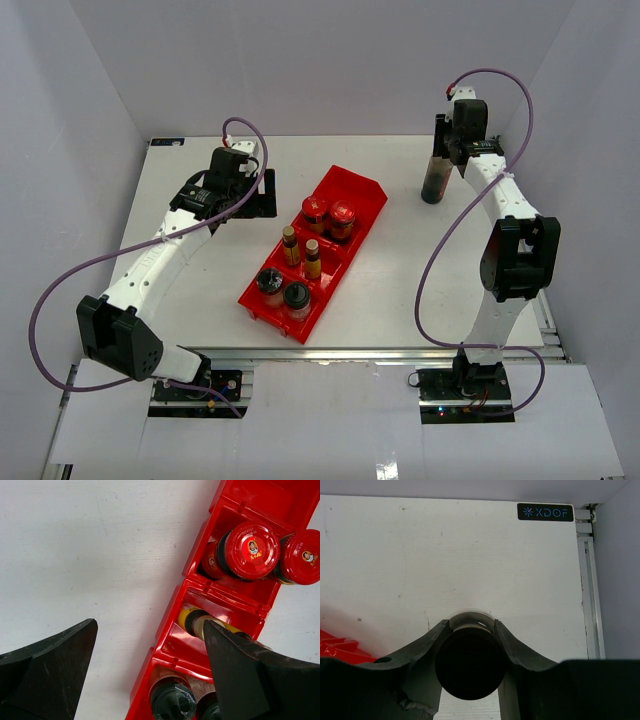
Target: Organize the condiment bottles
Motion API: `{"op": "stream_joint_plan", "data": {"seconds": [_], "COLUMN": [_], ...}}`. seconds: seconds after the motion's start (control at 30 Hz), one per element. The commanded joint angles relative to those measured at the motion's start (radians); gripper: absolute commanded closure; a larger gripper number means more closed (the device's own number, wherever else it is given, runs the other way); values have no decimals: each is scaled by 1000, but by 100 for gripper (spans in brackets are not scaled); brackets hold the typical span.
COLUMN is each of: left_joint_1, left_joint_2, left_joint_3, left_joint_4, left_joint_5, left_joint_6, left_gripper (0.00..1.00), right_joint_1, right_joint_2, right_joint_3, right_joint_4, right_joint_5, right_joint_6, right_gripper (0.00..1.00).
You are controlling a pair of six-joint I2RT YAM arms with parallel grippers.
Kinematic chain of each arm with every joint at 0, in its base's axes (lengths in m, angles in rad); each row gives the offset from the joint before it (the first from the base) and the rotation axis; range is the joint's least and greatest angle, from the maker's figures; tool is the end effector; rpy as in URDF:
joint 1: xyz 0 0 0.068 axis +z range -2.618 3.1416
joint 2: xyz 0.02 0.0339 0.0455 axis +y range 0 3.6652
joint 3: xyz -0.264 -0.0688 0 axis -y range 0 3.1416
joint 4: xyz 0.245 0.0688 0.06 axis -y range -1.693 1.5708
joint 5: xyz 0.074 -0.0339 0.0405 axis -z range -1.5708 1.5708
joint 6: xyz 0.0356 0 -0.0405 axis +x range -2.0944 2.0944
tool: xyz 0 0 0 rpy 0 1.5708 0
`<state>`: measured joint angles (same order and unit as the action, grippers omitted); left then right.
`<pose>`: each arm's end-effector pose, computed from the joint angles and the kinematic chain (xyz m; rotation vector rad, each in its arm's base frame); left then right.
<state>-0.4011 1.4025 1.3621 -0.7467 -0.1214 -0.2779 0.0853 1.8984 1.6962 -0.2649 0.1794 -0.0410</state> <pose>0.2780 -0.1132 0.3464 0.0860 2.3569 -0.1893 0.4532 0.0324 0.3239 -0.0159 2.0332 -0.1549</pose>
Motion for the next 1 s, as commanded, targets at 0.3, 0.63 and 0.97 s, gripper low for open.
{"op": "stream_joint_plan", "data": {"seconds": [0.3,0.63,0.97], "left_joint_1": [4,4,5], "left_joint_2": [-4,-2,3], "left_joint_3": [12,19,27], "left_joint_4": [13,13,10], "left_joint_5": [-7,-6,-7], "left_joint_6": [0,-1,-7], "left_gripper": [2,2,2], "right_joint_1": [-3,41,181], "right_joint_2": [-102,-194,-236], "right_joint_3": [8,-6,53], "right_joint_4": [33,44,7], "right_joint_5": [-74,-85,-51], "right_joint_6": [-44,-54,-74], "right_gripper": [92,92,92]}}
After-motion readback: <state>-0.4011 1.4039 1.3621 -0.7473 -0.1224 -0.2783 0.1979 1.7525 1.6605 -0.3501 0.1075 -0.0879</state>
